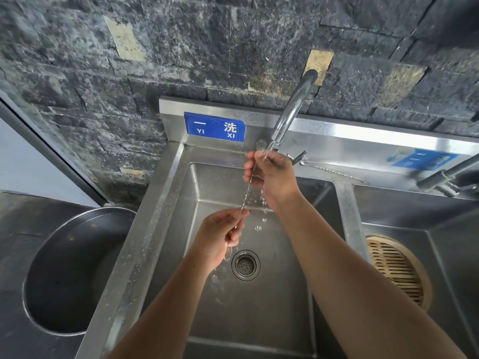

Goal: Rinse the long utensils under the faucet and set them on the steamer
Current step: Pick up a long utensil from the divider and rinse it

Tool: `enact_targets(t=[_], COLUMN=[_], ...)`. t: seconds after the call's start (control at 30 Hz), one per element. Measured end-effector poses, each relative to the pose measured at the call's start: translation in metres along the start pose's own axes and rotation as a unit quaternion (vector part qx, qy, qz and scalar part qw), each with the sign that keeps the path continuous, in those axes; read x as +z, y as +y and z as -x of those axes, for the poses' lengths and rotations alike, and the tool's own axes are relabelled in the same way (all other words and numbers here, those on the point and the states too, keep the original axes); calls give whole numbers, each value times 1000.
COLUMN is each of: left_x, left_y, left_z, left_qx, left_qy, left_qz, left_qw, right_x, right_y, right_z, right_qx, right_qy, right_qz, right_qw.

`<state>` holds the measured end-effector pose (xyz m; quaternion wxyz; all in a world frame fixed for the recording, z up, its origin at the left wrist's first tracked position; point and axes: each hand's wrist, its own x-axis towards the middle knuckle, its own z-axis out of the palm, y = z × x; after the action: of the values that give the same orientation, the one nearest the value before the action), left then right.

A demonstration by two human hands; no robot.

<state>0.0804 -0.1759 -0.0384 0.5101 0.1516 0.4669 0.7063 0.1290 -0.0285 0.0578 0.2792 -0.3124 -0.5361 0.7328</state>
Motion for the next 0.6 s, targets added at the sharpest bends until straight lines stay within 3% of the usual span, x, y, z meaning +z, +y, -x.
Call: enact_targets(t=[0.33,0.6], left_x=[12,14], left_y=[0,-15], left_z=[-1,-1], left_qx=[-20,-75], left_qy=[44,94], left_qz=[-12,-37], left_qw=[999,992], right_x=[-8,-27], right_y=[41,76], right_z=[16,25], right_qx=[26,35], right_qy=[-4,16], right_qz=[41,160], right_qw=[999,986])
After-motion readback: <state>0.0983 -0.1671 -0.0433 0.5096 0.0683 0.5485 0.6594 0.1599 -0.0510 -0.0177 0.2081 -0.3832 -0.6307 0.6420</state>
